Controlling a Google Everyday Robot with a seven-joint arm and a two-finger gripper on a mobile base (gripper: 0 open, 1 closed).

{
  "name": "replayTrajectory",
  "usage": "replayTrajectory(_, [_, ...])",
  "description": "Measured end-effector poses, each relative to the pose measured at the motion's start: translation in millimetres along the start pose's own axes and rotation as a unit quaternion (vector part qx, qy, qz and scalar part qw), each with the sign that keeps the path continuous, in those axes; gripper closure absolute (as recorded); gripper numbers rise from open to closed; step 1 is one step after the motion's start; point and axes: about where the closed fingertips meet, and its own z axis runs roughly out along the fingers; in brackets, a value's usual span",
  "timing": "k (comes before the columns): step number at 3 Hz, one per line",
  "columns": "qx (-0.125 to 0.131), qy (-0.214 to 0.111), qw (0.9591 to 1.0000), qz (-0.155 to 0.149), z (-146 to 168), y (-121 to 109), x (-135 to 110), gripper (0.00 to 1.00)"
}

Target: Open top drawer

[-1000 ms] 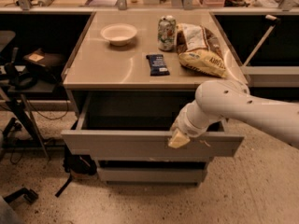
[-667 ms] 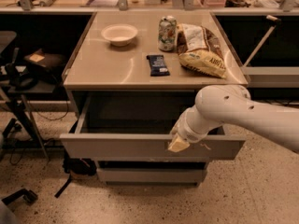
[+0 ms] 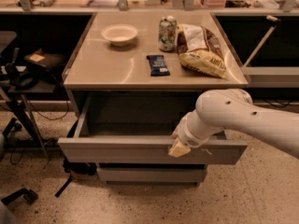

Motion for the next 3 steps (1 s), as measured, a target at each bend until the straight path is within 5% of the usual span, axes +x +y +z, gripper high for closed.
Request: replayTrajectory(3, [-0.003, 0.007, 0.9999, 0.009, -6.3, 31.7, 8.7, 1.0])
